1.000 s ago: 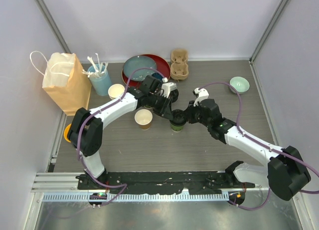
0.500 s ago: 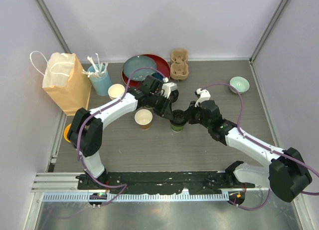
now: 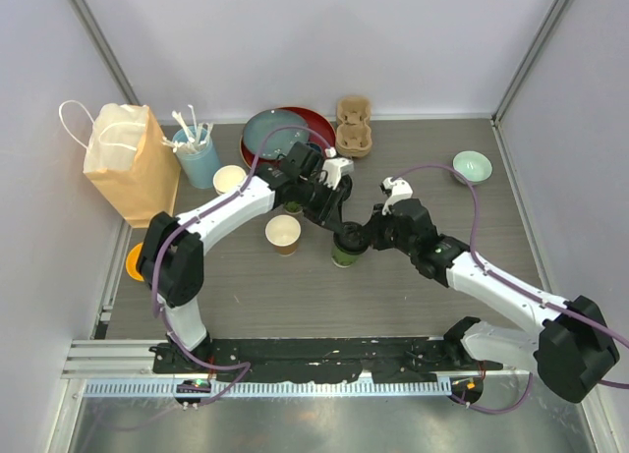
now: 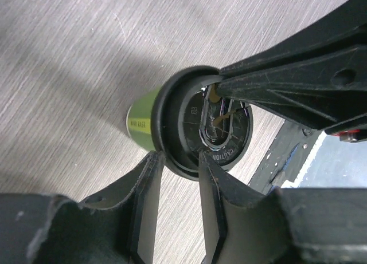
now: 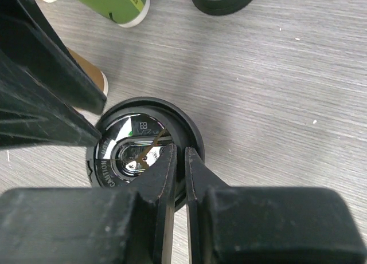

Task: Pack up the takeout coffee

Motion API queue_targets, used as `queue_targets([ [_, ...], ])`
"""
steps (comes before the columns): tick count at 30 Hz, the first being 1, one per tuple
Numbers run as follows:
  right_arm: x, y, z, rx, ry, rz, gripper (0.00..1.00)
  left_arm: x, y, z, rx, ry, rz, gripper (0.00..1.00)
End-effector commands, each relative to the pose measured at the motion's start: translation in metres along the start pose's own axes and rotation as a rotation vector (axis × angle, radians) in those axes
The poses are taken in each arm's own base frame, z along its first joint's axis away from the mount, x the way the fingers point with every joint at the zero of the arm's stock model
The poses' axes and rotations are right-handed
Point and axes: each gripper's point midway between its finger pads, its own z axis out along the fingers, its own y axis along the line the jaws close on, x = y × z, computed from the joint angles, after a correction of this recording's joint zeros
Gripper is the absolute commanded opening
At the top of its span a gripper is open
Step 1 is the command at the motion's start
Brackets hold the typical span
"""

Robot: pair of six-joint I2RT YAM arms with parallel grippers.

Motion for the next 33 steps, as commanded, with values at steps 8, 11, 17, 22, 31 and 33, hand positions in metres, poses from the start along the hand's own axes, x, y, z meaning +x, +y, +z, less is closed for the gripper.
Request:
queue_targets([
  [8, 0.020, -0.020, -0.014, 0.118, 0.165, -0.103, 0.01, -0.042, 0.001, -0.032, -0.013, -0.091, 0.012, 0.40],
  [11, 0.008, -0.017, -0.016, 0.116, 0.140, -0.107, 0.01, -0.044, 0.002, -0.034, -0.015, -0.098, 0.014, 0.41],
  [17, -0.012, -0.008, -0.021, 0.097, 0.098, -0.117, 0.01, -0.034, 0.007, -0.028, -0.018, -0.068, 0.004, 0.41],
  [22, -0.032, -0.019, -0.023, 0.175, 0.056, -0.167, 0.01, -0.039, 0.010, -0.032, -0.035, -0.078, 0.016, 0.41],
  [31, -0.079, -0.068, -0.015, 0.370, 0.023, -0.217, 0.01, -0.046, 0.007, -0.057, -0.072, -0.100, 0.060, 0.45],
  [33, -0.085, -0.091, -0.011, 0.430, 0.035, -0.202, 0.01, -0.046, 0.009, -0.064, -0.091, -0.102, 0.059, 0.46],
])
